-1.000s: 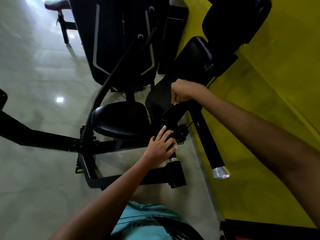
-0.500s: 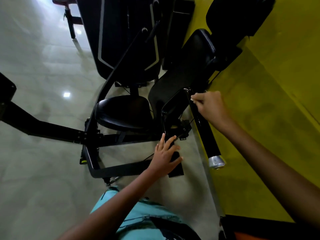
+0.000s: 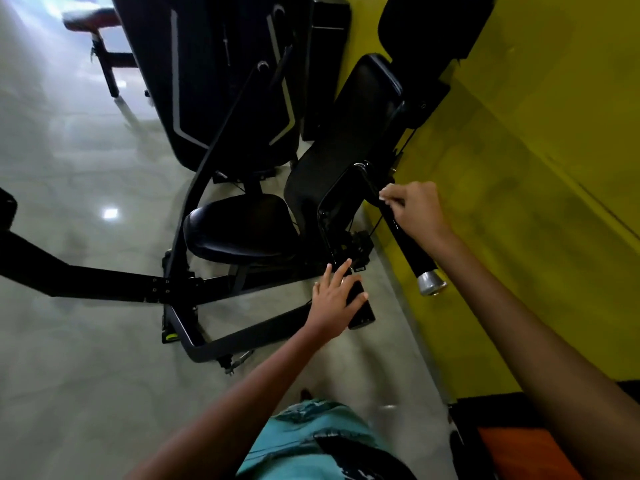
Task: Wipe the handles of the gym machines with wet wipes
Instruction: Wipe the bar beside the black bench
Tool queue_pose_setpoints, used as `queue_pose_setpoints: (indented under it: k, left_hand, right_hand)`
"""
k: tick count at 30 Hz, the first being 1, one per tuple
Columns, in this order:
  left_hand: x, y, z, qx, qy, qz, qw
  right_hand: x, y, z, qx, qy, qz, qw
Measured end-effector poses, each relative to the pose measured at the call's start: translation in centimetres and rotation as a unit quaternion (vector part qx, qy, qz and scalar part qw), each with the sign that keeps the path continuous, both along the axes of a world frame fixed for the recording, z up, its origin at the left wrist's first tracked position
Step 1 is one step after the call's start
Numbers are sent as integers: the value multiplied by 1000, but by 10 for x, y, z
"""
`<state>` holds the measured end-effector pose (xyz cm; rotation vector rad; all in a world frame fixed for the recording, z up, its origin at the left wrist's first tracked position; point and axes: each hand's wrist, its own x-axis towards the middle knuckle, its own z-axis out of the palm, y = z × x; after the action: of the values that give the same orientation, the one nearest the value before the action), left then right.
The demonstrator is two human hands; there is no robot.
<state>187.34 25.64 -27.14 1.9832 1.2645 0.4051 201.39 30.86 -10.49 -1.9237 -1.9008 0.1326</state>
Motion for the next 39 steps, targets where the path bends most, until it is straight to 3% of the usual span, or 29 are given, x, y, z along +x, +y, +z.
queue_pose_setpoints:
  k: [9,14,18,20,23,27,39]
  left_hand:
    - [-7,2,9,8,64,-41,997]
    - [-8,-2,12,6,71,-50,996]
    - [-12,-3,12,12,69,-55,996]
    - [-19,-1,11,35,86,-72,993]
    - [-32,6,9,86,100,-73,989]
    - [-53,23,6,95,110,-22,989]
    - [-58,112,26,105,163,10,981]
  right_hand:
    - [-2,-46,0,0,-9,-43,999]
    - [-3,-74,-10,-12,-77,-61,995]
    - [-18,-99,-24,125,-74,28,989]
    - [-29,-108,-45,144,-72,63,985]
    - [-37,-106,-87,123,-15,56,991]
    - [-42,-101,-126,6,125,-63,990]
    - [-59,-7,-132,-28,182,-62,981]
